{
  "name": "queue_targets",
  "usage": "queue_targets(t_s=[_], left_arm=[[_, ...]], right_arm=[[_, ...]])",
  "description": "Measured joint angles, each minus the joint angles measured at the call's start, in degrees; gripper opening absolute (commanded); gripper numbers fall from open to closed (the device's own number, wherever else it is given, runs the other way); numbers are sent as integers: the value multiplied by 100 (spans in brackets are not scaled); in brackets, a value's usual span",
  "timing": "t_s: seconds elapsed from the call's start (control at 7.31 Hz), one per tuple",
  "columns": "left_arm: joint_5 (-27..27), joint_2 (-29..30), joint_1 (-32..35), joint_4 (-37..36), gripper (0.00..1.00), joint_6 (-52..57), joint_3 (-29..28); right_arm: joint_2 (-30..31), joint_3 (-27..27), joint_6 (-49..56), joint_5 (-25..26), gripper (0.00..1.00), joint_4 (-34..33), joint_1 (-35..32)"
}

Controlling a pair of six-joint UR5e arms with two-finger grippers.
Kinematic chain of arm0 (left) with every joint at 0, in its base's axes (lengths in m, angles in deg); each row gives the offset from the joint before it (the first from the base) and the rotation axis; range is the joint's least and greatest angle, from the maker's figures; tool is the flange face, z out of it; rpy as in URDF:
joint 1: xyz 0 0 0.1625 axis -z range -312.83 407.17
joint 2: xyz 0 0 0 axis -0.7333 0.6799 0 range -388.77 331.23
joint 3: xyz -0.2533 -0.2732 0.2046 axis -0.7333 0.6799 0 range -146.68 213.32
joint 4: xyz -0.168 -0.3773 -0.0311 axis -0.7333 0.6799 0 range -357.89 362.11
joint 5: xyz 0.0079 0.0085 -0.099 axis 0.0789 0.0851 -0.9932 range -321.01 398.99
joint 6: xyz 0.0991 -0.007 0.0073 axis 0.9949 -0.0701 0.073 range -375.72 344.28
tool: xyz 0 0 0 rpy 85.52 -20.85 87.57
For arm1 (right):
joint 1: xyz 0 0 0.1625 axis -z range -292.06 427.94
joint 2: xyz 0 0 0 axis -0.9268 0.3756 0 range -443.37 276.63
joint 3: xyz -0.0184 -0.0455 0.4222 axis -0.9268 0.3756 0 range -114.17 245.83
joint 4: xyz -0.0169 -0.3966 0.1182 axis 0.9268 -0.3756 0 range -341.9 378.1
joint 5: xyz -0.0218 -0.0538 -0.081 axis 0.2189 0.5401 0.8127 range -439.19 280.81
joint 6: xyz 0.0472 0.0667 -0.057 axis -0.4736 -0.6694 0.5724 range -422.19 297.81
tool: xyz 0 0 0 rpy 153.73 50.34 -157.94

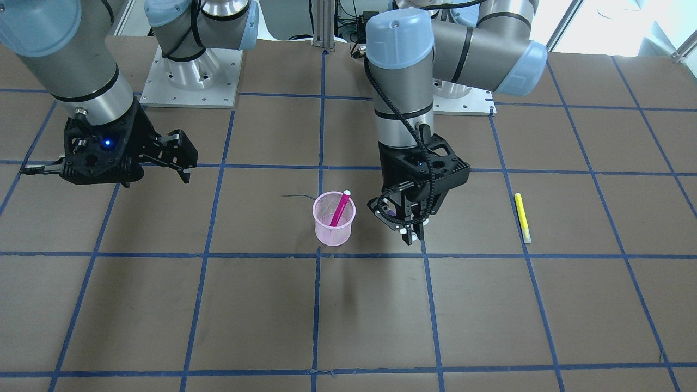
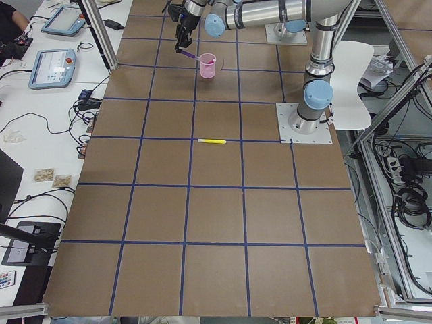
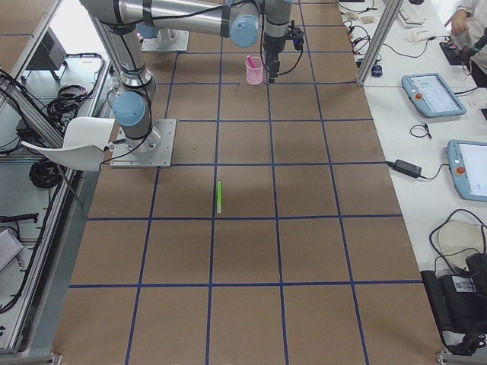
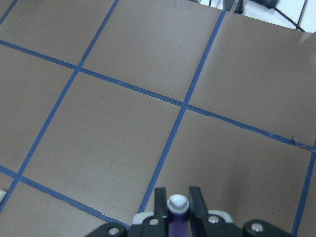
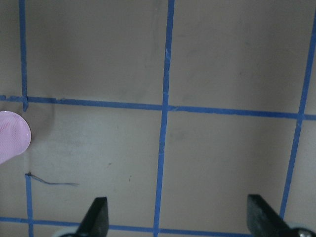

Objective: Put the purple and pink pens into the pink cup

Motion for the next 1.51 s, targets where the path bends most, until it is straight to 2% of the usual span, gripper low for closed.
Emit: queue_targets(t_s=[0.82,1.09,1.51], left_arm=[[187,286,752,-271,0,-1396,168],[412,450,898,-400,0,-1660,188],[449,626,1002,-465,0,-1758,296]], right_arm=[[-4,-111,72,-4,100,-214,-3],[-8,-124,70,-8,100,-214,-3],[-35,-128,63,-11,100,-228,-3]])
